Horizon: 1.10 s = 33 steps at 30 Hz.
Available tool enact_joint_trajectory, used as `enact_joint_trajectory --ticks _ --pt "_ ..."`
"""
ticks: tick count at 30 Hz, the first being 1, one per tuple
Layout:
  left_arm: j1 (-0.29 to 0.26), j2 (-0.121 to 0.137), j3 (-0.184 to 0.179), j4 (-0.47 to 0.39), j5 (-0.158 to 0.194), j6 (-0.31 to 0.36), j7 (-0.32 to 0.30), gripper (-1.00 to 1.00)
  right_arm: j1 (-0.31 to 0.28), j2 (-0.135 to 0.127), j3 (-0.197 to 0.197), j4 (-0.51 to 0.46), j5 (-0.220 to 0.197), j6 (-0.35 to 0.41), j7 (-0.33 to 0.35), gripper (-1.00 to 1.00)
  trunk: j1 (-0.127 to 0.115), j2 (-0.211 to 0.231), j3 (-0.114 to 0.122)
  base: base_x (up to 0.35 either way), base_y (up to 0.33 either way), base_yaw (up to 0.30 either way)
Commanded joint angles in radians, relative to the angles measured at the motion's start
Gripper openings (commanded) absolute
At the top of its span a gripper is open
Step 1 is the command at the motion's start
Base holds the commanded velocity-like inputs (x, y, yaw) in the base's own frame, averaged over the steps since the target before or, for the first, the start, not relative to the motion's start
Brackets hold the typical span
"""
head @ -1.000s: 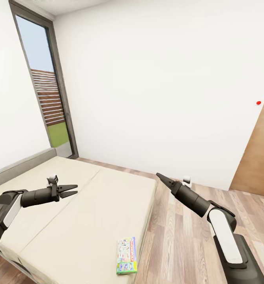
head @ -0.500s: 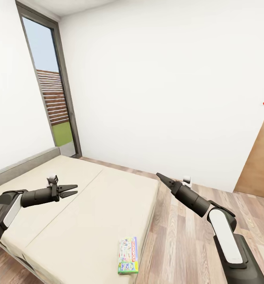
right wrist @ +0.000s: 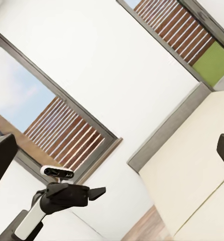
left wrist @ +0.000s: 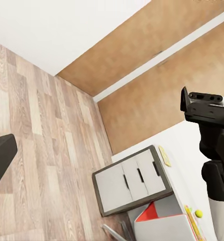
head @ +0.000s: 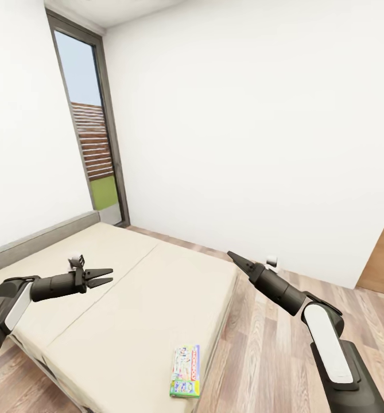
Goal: Put all the toys in the child's room - the three board games (two on the bed and one on the table), the two jigsaw puzzles on the table, and the tennis ball on the table - inside the toy box on the table in the child's room.
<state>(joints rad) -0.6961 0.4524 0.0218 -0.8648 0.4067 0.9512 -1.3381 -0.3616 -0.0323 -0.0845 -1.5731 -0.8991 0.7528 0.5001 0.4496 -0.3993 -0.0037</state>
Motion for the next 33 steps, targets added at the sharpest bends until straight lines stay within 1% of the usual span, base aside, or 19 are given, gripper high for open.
enact_joint_trajectory --ticks 1,10,15,21,27,33 --pt "0.0 0.0 0.0 0.0 0.003 0.009 -0.001 1.0 0.0 0.0 -0.001 0.0 -0.003 0.007 0.002 1.0 0.0 -0.001 0.0 0.0 -0.02 0.035" --pt "0.0 0.0 0.0 0.0 0.003 0.009 -0.002 1.0 0.0 0.0 -0.001 0.0 -0.003 0.007 0.003 1.0 0.0 -0.001 0.0 0.0 -0.006 0.019" --pt "0.0 0.0 0.0 0.0 0.003 0.009 -0.001 1.0 0.0 0.0 -0.001 -0.001 0.0 0.007 0.001 1.0 0.0 -0.001 0.0 0.0 -0.057 0.189" --pt "0.0 0.0 0.0 0.0 0.003 0.009 -0.001 1.0 0.0 0.0 -0.001 -0.001 0.0 0.007 0.003 1.0 0.0 -0.001 0.0 0.049 -0.192 0.165" --pt "0.0 0.0 0.0 0.0 0.003 0.009 -0.002 1.0 0.0 0.0 -0.001 -0.001 -0.001 0.007 0.006 1.0 0.0 -0.001 0.0 0.088 -0.253 0.029" --pt "0.0 0.0 0.0 0.0 0.003 0.009 -0.001 1.0 0.0 0.0 -0.001 -0.001 -0.001 0.007 0.005 1.0 0.0 -0.001 0.0 0.031 -0.084 0.012"
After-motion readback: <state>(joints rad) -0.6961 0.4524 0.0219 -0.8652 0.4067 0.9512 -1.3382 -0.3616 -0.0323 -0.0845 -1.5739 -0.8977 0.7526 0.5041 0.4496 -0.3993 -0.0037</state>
